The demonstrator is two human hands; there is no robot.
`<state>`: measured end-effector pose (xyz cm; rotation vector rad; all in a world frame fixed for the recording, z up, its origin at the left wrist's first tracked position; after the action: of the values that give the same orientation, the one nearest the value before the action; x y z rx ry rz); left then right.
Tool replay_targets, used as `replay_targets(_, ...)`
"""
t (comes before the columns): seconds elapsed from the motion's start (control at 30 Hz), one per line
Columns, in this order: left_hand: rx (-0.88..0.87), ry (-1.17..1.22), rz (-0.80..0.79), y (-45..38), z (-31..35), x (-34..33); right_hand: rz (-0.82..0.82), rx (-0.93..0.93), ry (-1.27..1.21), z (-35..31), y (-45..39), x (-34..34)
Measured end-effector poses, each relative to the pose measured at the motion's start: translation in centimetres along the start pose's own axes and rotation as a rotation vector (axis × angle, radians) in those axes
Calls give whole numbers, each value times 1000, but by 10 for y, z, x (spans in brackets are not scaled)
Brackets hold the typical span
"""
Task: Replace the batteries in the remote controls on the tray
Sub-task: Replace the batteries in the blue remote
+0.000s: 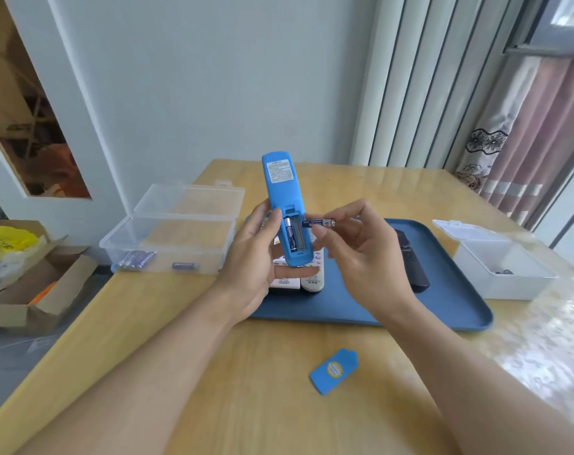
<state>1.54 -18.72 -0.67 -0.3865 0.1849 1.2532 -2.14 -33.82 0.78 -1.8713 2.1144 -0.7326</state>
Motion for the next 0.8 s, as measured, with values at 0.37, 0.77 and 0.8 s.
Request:
replay_targets(0.37,-22,-3,-43,2,0,0,128,144,229,11,2,3)
replay_targets(0.77,-36,-25,-10,2,0,1,110,475,483,14,1,4)
replay_targets(0.8,-38,-39,-2,2,0,2,106,492,499,15,1,3)
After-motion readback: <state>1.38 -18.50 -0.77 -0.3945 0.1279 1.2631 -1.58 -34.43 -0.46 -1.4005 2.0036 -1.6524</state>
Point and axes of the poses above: each hand's wrist, its own y-axis away from the middle knuckle, its own x-axis out of the back of the hand, z = x × y, the point moved 3 cm from there along -y, towards the middle knuckle, and after that the axes turned 2 degrees about -x, right-handed, at the moved point
